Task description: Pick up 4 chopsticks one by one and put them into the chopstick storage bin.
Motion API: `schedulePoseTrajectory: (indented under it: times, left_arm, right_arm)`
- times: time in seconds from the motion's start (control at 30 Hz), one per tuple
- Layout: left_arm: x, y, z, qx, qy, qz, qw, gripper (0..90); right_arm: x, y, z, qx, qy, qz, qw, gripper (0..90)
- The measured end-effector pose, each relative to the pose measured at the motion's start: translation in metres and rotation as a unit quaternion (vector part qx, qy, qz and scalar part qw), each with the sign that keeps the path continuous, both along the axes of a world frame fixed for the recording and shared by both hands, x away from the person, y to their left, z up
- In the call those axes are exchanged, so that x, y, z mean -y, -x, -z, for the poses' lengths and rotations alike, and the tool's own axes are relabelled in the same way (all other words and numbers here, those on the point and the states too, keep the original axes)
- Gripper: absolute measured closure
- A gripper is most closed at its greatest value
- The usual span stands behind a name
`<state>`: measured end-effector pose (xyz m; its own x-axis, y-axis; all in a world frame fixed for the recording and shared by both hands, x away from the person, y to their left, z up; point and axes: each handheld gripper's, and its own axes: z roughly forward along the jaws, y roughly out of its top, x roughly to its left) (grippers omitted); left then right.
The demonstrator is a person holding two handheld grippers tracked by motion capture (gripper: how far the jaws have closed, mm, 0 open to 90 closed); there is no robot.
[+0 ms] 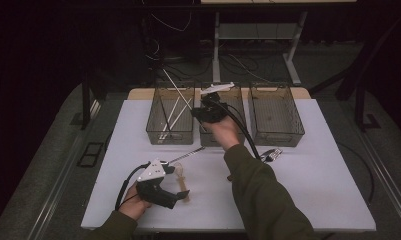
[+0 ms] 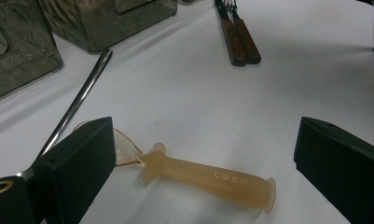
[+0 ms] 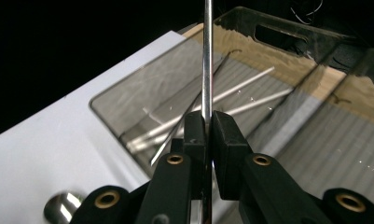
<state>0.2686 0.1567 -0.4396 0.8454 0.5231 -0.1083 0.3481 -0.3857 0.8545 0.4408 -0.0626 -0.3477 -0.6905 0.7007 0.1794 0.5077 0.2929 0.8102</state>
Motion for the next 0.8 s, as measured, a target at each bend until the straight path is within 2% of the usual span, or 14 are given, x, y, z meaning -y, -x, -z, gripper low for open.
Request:
schedulePoseTrajectory:
  times: [0.23,0.3,0.4,0.5,0.57,0.8]
  left_arm:
    - [-0.001,0.0,-0.001,-0.001,0.004,0.001,1.0,4.0]
    - [-0.001,-0.001,-0.002,0.001,0.004,0.002,1.0,4.0]
    - [-0.001,-0.001,-0.002,0.002,0.004,0.001,1.0,4.1]
    - [-0.001,-0.002,-0.002,0.005,0.003,0.003,1.0,4.3]
    - [-0.001,-0.002,-0.002,0.005,0.003,0.005,1.0,4.3]
    - [0.0,-0.001,-0.002,0.003,0.001,0.007,1.0,4.3]
  right_arm:
    - [-0.033,-0.02,0.004,-0.005,0.015,0.014,0.9998,84.9]
    - [-0.04,-0.024,0.007,-0.008,0.011,0.017,0.9998,84.9]
    - [-0.049,-0.029,0.012,-0.011,0.02,0.022,0.9995,84.9]
    - [-0.055,-0.034,0.018,-0.017,0.028,0.028,0.9991,84.8]
    - [-0.058,-0.035,0.022,-0.023,0.025,0.034,0.9988,84.9]
    - [-0.065,-0.035,0.036,-0.051,0.058,0.045,0.996,84.3]
